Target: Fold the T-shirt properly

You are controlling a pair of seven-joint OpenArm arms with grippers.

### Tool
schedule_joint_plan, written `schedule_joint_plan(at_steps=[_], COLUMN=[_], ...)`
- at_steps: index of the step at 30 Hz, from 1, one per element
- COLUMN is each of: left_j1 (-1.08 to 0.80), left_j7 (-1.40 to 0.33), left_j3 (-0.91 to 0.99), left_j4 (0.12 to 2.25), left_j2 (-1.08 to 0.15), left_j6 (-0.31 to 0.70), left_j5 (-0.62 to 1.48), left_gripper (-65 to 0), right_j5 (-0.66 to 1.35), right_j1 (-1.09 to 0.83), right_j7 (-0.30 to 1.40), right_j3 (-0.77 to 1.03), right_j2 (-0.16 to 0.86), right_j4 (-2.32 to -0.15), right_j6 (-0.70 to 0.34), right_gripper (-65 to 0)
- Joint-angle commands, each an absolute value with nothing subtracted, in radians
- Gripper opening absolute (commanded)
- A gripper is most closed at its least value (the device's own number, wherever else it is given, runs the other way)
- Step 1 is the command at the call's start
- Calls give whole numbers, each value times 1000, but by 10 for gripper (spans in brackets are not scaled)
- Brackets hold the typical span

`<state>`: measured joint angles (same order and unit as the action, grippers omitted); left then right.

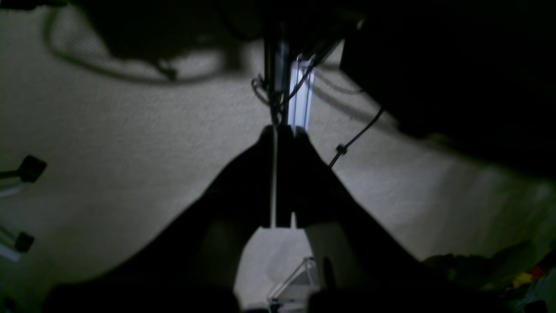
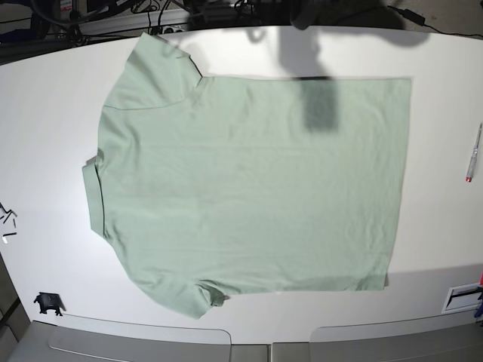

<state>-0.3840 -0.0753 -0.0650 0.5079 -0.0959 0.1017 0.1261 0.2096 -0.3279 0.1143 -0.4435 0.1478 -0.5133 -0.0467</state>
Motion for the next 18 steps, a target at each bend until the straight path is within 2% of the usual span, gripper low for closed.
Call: schedule_joint_plan(at_steps=[1,10,18], left_j1=[-417,-677,-962], left_j7=[-75,-75,-77], left_j3=[-65,-65,-65], left_j4=[527,852,1229], left_j2=[-107,-201,-337], left_j6=[104,104,104], left_j5=[123,125,218], left_gripper=[-650,-650,-650], right_j5=[208,208,209], right_j1=[-356,-585,-832], right_j7=[109,110,116], right_j3=[-443,-443,-440], right_j2=[162,286,446], right_j4=[-535,-839,-1192], right_j6=[-44,-44,-44], right_gripper=[-650,-650,-650])
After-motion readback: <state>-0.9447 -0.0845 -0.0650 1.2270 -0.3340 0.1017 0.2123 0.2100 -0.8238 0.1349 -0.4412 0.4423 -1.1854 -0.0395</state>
